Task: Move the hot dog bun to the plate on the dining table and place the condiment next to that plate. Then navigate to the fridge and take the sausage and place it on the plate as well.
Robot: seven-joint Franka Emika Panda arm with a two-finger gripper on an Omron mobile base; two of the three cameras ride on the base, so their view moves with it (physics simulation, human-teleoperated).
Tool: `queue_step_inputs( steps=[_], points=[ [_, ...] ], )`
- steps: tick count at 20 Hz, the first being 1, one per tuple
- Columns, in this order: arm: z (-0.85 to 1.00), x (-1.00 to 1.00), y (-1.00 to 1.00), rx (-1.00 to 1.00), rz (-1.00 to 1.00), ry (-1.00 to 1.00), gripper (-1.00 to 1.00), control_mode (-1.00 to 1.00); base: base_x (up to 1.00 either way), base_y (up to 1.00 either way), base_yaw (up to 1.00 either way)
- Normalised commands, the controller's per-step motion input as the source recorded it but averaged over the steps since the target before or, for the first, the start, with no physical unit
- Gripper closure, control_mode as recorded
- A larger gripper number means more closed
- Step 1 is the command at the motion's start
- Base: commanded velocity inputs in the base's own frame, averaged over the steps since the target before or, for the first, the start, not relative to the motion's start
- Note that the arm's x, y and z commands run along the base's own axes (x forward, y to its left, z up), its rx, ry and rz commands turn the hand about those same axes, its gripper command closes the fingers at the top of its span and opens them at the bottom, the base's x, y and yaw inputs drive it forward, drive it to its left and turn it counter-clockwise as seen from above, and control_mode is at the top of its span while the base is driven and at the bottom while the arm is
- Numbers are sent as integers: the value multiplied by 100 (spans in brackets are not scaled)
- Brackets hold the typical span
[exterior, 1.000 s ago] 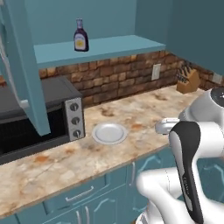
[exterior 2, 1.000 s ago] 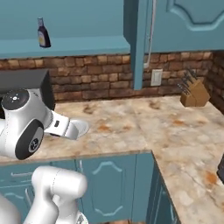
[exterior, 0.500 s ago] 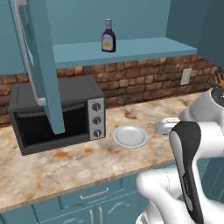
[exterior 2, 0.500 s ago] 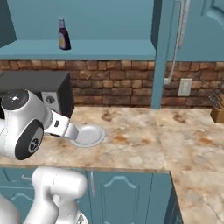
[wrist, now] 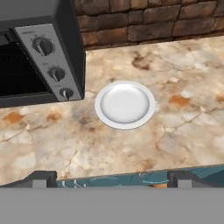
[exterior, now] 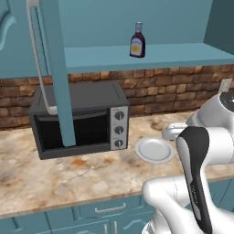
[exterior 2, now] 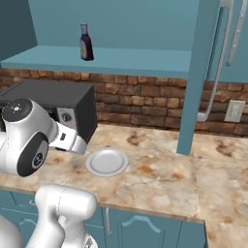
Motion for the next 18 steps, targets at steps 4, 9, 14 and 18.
queue_step_inputs(
  steps=[4, 9, 14, 18],
  points=[
    [0, 0, 0, 0, 0, 0, -100, 100, 48, -8, 14],
    [11, 30, -3, 1, 4, -5, -100, -100, 38, -8, 7],
    [41, 71, -7, 1, 12, -14, -100, -100, 0, 0, 0],
    [66, 32, -5, -3, 12, -30, -100, -100, 0, 0, 0]
  ],
)
